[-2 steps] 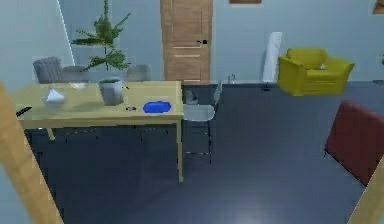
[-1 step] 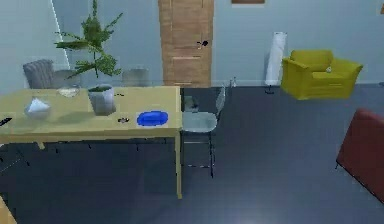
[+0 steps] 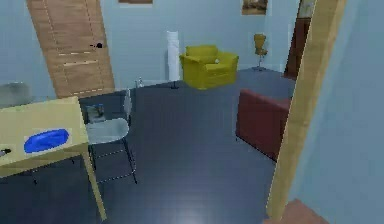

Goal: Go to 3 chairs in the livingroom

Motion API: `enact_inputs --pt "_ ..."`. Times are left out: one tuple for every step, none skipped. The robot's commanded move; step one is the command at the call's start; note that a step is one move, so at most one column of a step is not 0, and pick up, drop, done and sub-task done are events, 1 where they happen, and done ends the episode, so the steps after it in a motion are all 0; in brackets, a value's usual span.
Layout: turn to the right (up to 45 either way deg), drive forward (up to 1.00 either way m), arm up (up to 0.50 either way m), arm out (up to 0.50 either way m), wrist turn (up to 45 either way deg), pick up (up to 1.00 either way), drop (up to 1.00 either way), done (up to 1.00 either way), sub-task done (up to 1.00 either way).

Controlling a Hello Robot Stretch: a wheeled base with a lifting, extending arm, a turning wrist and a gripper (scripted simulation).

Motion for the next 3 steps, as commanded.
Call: enact_inputs --pt "0.0 0.75 0.00 0.00 0.0 0.00 0.00 0.00 0.00" --pt "-42.0 0.00 0.00 0.00 0.0 0.00 0.00 0.00 0.00" --pt "0.0 0.00 0.00 0.00 0.0 0.00 0.00 0.00 1.00"
